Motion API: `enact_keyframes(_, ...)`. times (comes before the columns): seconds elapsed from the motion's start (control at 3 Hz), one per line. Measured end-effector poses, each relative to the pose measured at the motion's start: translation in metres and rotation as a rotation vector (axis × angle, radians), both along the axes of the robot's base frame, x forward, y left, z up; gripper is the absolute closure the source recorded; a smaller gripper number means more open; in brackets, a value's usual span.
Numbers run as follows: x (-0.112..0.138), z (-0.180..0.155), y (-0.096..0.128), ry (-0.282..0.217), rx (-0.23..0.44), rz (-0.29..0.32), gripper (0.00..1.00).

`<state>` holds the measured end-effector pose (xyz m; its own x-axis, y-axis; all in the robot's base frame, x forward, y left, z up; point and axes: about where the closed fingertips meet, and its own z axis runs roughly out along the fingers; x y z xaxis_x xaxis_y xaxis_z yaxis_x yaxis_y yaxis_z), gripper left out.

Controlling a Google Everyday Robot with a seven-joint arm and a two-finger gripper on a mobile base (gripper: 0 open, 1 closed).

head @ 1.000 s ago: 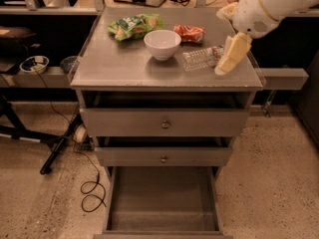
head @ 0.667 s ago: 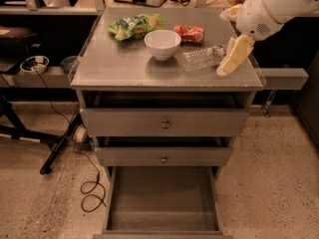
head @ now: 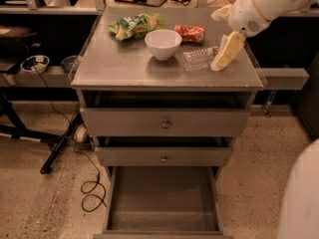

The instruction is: Place water bottle into bottom drawer

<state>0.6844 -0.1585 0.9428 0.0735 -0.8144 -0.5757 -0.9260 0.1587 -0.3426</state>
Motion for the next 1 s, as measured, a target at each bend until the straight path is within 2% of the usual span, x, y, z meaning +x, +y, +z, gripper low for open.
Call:
enact_keyframes(0.33,0.028,-0.002,0.001,-0.011,-0.02,-0.007,0.0)
enact_keyframes(1.0,0.053,-0.034,0.002,0.05,-0.04,-0.026,0.0)
